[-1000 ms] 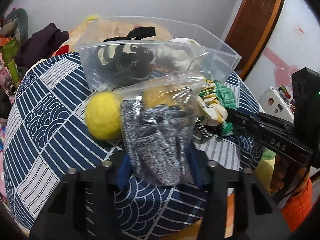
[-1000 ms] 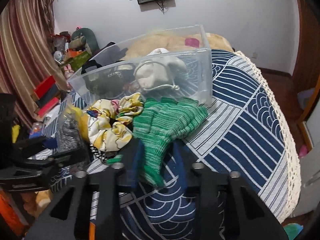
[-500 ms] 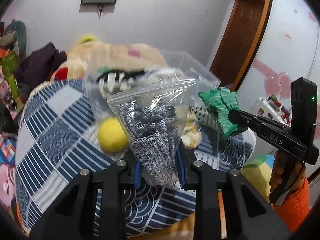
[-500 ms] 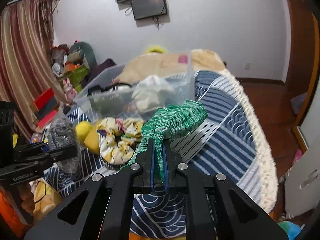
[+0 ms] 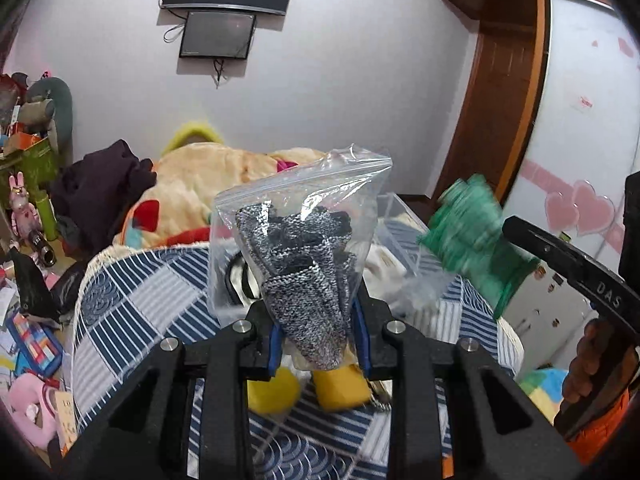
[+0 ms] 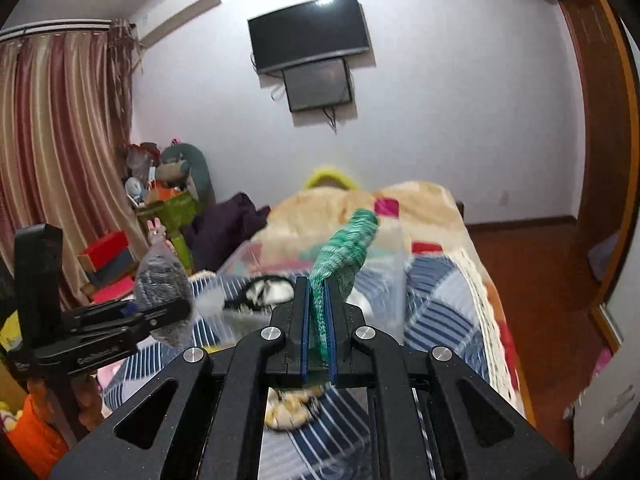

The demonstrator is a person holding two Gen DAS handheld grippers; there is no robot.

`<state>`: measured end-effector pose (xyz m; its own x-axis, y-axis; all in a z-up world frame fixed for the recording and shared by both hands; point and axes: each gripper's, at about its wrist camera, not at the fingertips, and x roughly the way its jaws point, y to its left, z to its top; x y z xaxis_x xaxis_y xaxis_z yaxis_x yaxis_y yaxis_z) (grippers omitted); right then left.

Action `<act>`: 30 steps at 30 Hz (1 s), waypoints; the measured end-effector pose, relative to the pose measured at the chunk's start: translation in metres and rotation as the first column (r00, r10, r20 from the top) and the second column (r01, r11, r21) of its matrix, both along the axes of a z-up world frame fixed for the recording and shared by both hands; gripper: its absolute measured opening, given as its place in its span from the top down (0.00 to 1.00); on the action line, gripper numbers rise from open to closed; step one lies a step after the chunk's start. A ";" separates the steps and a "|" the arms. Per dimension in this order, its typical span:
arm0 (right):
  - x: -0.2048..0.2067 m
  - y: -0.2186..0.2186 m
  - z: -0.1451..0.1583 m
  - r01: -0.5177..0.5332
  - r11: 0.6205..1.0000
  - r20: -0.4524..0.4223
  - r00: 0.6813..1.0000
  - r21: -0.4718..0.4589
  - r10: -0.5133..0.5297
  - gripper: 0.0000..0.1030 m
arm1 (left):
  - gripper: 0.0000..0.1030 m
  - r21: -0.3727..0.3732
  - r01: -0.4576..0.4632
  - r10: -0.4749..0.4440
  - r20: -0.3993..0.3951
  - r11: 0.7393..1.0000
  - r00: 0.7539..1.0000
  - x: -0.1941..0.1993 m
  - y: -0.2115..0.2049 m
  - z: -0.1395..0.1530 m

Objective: Organize soft objects
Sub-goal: 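Lower the sock bag into the box with the left tool while the right tool drops the glove in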

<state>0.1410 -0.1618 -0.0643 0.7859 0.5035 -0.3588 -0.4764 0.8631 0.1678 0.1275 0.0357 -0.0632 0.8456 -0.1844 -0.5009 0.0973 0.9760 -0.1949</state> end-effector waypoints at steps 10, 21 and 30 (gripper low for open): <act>0.043 0.038 -0.010 -0.019 0.999 -0.016 1.000 -0.041 0.018 0.94 | 0.72 0.043 -0.044 0.046 -0.061 0.998 0.997 0.049 0.007 -0.012; 0.027 0.013 -0.051 -0.071 0.996 -0.195 0.979 -0.054 0.060 0.74 | 0.72 0.088 -0.033 0.046 -0.145 0.996 0.988 0.085 0.013 -0.041; -0.021 0.018 -0.082 -0.175 0.983 -0.284 0.947 -0.054 0.153 0.51 | 0.72 0.129 -0.001 0.031 -0.232 0.992 0.972 0.108 0.002 -0.059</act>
<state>0.1198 -0.1442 -0.1465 0.5588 0.5791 -0.5937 -0.5564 0.7926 0.2494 0.2352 0.0378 -0.1222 0.7051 -0.0934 -0.7030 0.0478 0.9953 -0.0843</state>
